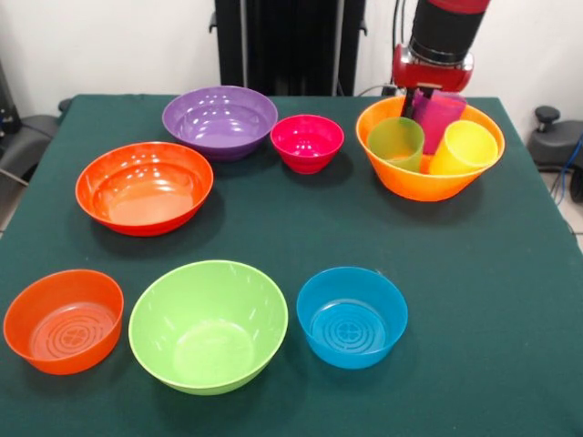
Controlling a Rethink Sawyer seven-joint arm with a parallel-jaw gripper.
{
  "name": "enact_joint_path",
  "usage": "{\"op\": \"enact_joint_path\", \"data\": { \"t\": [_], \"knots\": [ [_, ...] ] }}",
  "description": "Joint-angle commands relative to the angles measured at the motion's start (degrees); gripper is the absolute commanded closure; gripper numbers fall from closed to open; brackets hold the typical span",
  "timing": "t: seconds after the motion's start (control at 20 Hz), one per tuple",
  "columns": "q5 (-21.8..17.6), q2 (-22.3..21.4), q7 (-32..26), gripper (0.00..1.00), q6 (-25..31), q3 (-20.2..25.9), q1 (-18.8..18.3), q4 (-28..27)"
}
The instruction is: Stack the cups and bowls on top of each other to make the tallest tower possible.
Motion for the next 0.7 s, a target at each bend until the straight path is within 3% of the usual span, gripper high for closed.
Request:
{"op": "enact_joint_path", "data": {
  "t": [0.05, 0.7],
  "knots": [
    [1.45, 3.54, 5.35, 1.00, -0.05, 5.66, -0.98, -7.54],
    [1.28, 4.32, 4.42, 1.00, 3.92, 5.47, -1.34, -8.95]
  ]
}}
